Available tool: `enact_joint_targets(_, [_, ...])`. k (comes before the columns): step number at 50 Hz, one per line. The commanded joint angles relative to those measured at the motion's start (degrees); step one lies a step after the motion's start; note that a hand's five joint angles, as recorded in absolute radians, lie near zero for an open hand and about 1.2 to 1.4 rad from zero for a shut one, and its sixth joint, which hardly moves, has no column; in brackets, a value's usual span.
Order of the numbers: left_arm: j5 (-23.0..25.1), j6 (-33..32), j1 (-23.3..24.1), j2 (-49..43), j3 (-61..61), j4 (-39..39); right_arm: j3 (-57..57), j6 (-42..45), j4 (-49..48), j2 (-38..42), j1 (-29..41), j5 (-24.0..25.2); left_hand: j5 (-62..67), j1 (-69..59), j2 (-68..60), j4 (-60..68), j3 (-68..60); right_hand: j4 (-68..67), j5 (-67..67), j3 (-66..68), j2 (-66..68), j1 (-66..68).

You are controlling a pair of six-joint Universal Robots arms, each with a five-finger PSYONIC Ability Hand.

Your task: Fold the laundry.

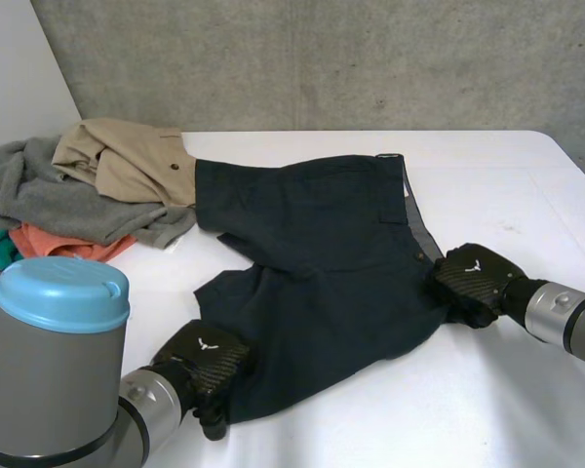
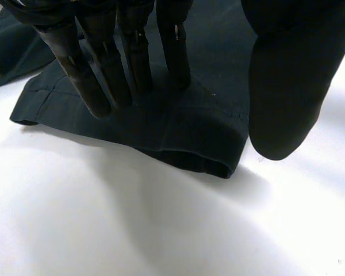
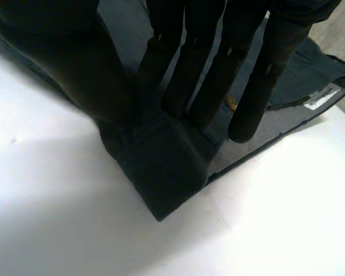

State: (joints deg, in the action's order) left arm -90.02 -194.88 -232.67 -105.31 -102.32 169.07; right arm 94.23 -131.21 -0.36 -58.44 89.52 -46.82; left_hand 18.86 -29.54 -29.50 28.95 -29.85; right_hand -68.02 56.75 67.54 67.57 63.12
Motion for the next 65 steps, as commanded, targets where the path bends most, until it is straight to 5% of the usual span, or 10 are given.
enact_joint_targets(1, [-1.29,-1.29,1.17,-0.59,-0.86,3.28,0.51,-7.65,-2.89,-0.8,1.62,-0.46,2.72,-2.03,-2.07,2.62,-1.72,-11.98,13.25,12.46,12.43,16.88])
enact_joint_targets(16, [-4.81,-6.04,3.01,-6.31,-0.16,8.55,0.77,-15.13,-4.99,-3.87,4.52,-3.72,13.82,-13.13,-13.17,13.72,-12.82,-11.98,13.25,12.46,12.43,16.88])
enact_joint_targets(18, [-4.9,-6.47,2.93,-7.01,-0.07,9.17,0.77,-15.48,-5.26,-3.87,4.44,-4.24,20.5,-19.81,-19.85,20.4,-19.51,-11.98,13.25,12.46,12.43,16.88])
enact_joint_targets(19, [-5.07,-7.35,2.84,-7.45,0.01,10.3,0.77,-15.74,-5.26,-3.96,4.35,-4.59,44.53,-43.84,-43.88,44.43,-43.53,-11.98,13.25,12.46,12.43,16.88])
enact_joint_targets(20, [-5.34,-7.7,2.75,-7.45,0.1,10.75,0.86,-15.66,-5.26,-3.96,4.35,-4.77,51.08,-50.39,-50.43,50.98,-50.08,-11.98,13.25,12.46,12.43,16.88])
enact_joint_targets(28, [-7.71,-10.08,3.19,-2.28,-1.21,12.6,2.53,-12.59,-0.7,-8.17,3.3,-6.7,51.14,-50.46,-50.5,51.05,-50.15,-11.98,13.25,12.46,12.43,16.88])
enact_joint_targets(35, [-4.2,-12.01,2.58,3.88,-1.3,5.23,4.03,-0.39,18.18,-17.57,0.84,-7.67,51.14,-50.46,-50.5,51.05,-50.15,-11.98,13.25,12.46,12.43,16.88])
enact_joint_targets(43, [2.74,-16.76,-0.94,6.52,0.8,-11.82,7.19,27.65,43.77,-22.07,-4.62,-8.64,51.14,-50.46,-50.5,51.05,-50.15,-11.98,13.25,12.46,12.43,16.88])
enact_joint_targets(51, [6.18,-17.99,-5.51,-2.34,11.25,-7.89,-0.36,10.82,32.99,-14.78,1.97,-9.16,51.14,-50.46,-50.5,51.05,-50.15,-11.98,13.25,12.46,12.43,16.88])
enact_joint_targets(65, [3.72,-14.39,-7.8,-24.23,51.32,-2.25,-22.86,-20.83,12.59,-0.63,10.85,-23.23,51.14,-50.46,-50.5,51.05,-50.15,-11.98,13.25,12.46,12.43,16.88])
